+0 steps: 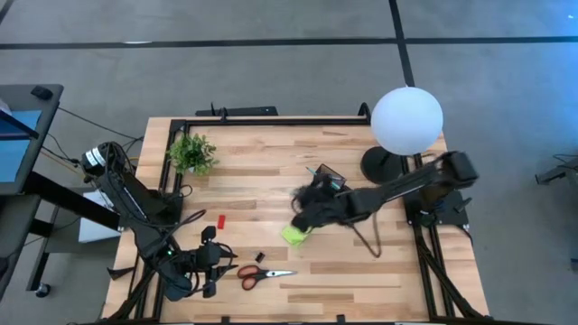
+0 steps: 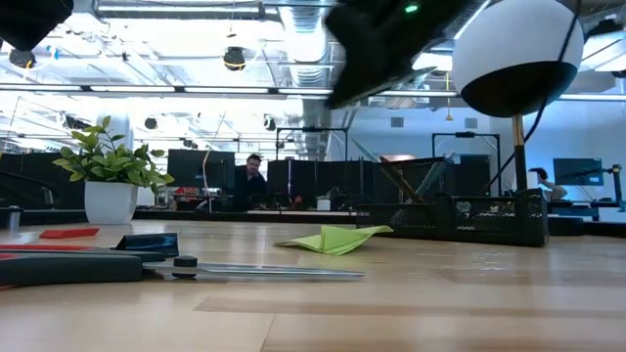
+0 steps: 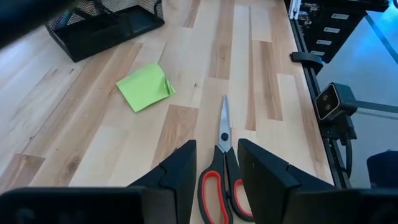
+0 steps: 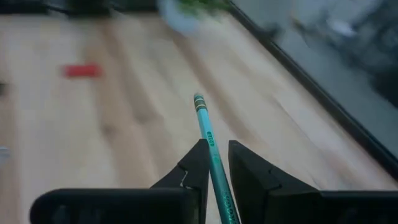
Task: Pick and place office supplies into organizer
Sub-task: Put the blue pencil into the desk organizer, then put the green sticky note into the desk organizer, then put the black scissors into the desk organizer
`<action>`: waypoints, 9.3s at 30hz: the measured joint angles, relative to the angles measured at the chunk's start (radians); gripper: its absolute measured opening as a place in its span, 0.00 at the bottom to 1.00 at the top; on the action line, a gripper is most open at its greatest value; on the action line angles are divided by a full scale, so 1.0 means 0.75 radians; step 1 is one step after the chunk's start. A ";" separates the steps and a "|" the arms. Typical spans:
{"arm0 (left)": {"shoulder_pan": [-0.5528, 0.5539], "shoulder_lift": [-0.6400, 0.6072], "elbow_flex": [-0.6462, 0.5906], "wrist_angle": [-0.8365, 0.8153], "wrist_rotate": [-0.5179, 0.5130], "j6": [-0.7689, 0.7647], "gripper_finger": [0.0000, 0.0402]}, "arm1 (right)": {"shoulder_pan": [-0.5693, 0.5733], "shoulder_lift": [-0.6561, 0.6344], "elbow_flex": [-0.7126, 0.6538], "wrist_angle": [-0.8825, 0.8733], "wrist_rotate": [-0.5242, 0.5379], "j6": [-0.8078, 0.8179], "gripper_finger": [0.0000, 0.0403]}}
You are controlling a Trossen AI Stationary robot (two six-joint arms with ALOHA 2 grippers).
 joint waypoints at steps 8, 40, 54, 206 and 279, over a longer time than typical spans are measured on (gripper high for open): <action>0.001 0.000 0.000 0.003 -0.012 -0.001 0.28 | -0.001 -0.239 0.000 -0.694 0.000 0.445 0.12; 0.003 0.000 0.000 0.001 -0.019 -0.001 0.28 | -0.349 -0.044 0.000 -0.930 -0.411 0.181 0.16; 0.003 0.000 0.000 -0.001 -0.012 0.000 0.28 | -0.382 -0.043 0.008 -0.842 -0.487 0.189 0.17; -0.020 -0.001 -0.001 -0.003 0.069 -0.055 0.28 | -0.028 -0.171 0.349 -1.281 -0.330 0.813 0.00; -0.023 0.328 0.001 0.170 0.124 -0.320 0.28 | 0.540 0.187 0.264 -0.359 0.159 0.670 0.22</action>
